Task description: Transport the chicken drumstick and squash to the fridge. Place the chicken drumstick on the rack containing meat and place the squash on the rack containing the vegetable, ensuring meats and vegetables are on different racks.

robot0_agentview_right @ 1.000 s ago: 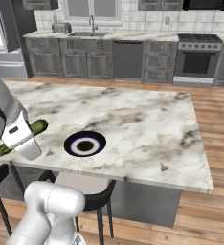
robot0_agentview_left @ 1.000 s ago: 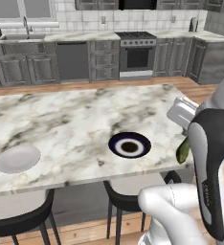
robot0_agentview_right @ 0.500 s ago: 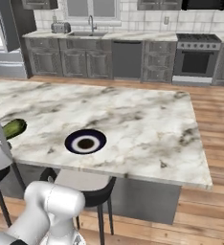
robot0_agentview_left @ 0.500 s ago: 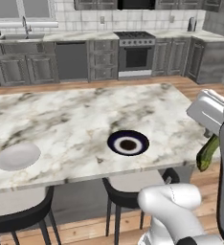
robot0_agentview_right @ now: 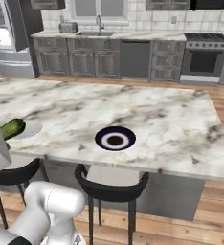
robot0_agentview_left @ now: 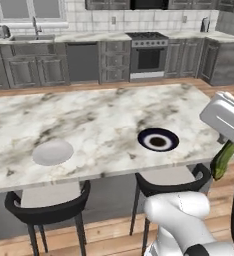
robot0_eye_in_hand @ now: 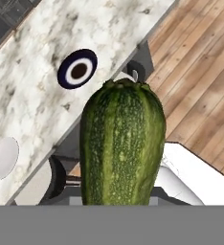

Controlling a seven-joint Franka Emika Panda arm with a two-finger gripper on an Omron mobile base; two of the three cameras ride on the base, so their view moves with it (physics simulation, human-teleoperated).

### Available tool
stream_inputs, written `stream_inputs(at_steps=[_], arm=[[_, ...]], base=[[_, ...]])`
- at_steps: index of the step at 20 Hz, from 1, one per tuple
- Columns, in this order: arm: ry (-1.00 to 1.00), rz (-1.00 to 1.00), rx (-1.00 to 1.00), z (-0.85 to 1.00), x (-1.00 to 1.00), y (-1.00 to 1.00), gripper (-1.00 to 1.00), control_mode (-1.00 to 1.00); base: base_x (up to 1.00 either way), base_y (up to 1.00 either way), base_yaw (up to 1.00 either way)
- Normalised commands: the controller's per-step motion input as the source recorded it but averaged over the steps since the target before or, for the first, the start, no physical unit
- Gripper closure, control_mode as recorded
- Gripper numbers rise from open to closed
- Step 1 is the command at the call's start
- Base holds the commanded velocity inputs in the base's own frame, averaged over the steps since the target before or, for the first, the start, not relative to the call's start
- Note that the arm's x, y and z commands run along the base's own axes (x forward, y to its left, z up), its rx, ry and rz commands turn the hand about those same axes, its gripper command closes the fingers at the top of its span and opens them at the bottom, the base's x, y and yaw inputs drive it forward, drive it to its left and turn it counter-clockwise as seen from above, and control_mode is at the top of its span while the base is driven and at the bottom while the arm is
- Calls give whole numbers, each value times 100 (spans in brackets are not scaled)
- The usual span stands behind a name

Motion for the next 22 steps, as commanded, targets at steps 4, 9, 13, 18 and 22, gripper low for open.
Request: stream_inputs(at_steps=[4, 9, 13, 18, 22], arm=[[0, 0, 0, 0, 0, 0, 100, 100], [0, 0, 0, 0, 0, 0, 100, 100], [0, 0, 0, 0, 0, 0, 100, 100], [0, 0, 0, 0, 0, 0, 100, 100], [0, 0, 0, 0, 0, 0, 100, 100]], base=[[-3, 100, -7], [-69, 100, -7], [-100, 100, 0], [-69, 100, 0], [-37, 100, -2]])
